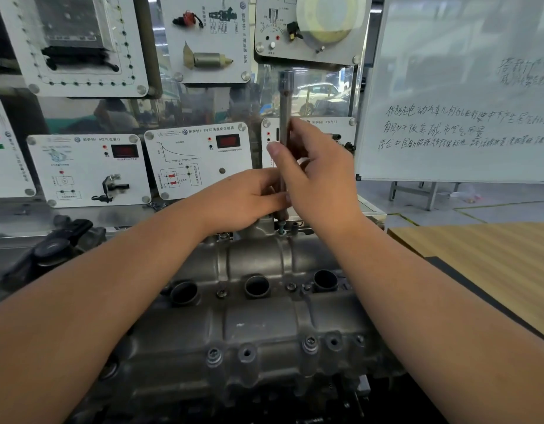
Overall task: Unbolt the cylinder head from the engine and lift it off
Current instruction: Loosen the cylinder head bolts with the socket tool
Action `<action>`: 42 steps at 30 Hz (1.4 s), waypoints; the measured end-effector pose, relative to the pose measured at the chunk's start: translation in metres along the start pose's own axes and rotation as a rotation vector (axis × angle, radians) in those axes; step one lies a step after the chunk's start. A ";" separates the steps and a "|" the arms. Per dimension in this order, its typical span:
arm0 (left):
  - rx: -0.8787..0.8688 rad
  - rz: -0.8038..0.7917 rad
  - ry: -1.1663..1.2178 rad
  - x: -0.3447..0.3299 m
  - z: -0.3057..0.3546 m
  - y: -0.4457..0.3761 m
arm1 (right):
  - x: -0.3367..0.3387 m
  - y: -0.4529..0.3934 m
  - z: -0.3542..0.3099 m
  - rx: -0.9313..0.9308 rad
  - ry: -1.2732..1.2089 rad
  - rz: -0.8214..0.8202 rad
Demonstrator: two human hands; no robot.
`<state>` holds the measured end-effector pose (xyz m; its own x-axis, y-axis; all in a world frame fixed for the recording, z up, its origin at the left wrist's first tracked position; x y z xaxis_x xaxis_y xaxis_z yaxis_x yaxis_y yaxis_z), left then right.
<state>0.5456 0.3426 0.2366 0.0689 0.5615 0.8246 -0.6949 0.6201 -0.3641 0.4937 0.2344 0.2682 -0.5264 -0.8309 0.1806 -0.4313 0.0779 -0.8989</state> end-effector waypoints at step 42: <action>-0.020 0.008 0.026 0.000 -0.002 -0.001 | -0.002 0.000 0.006 -0.018 0.009 -0.015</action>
<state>0.5478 0.3435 0.2357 0.0824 0.5806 0.8100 -0.6808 0.6263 -0.3798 0.4991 0.2331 0.2654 -0.5259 -0.8273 0.1976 -0.4521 0.0751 -0.8888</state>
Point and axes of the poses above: each hand's wrist, its own y-axis away from the middle knuckle, its own x-axis out of the back of the hand, z = x × y, the point moved 7 cm from there along -y, towards the middle knuckle, and after that the axes turned 2 degrees about -x, right-handed, at the moved point
